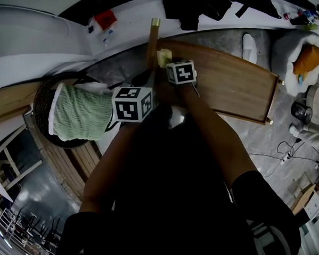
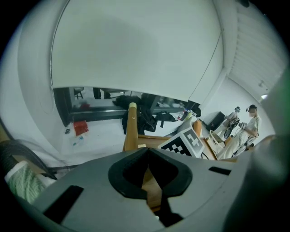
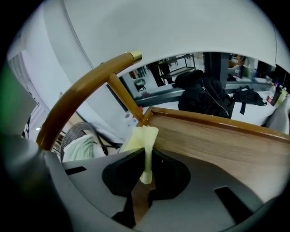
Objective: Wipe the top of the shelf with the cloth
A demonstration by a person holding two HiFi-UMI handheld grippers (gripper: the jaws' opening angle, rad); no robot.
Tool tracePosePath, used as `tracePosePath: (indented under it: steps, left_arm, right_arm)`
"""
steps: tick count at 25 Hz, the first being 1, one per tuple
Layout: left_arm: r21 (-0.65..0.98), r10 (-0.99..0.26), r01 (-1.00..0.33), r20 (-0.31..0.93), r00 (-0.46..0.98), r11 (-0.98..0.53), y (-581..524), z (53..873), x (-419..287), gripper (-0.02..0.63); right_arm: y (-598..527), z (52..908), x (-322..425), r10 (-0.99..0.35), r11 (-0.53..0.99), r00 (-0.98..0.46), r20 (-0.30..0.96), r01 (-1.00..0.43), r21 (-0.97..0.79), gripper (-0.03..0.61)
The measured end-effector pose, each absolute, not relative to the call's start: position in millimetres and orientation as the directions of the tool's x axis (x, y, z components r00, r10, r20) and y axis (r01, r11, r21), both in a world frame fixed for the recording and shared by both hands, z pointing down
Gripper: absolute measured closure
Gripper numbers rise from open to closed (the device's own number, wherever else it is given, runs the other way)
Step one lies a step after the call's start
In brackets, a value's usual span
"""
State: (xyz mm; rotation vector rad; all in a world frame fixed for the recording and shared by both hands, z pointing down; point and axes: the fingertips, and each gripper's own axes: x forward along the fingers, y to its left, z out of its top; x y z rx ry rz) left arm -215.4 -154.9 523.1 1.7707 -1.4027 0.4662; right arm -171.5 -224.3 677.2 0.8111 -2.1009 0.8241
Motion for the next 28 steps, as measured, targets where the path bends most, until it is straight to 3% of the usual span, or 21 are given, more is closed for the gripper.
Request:
tracePosePath:
  steps: [8, 28]
  left_arm:
    - [0.360, -0.616, -0.929, 0.713, 0.334, -0.088, -163.2, 524.3, -179.1, 0.600]
    - [0.359, -0.534, -0.919, 0.752, 0.387, -0.161, -176.8, 561.8, -33.2, 0.600]
  right_arm:
    - [-226.2, 673.5, -129.6, -0.288, 0.606, -0.506, 0.813, -0.754, -0.254, 0.534]
    - [-235.6, 677.8, 64.5, -0.361, 0.476, -0.389, 0.848, -0.858, -0.191, 0.534]
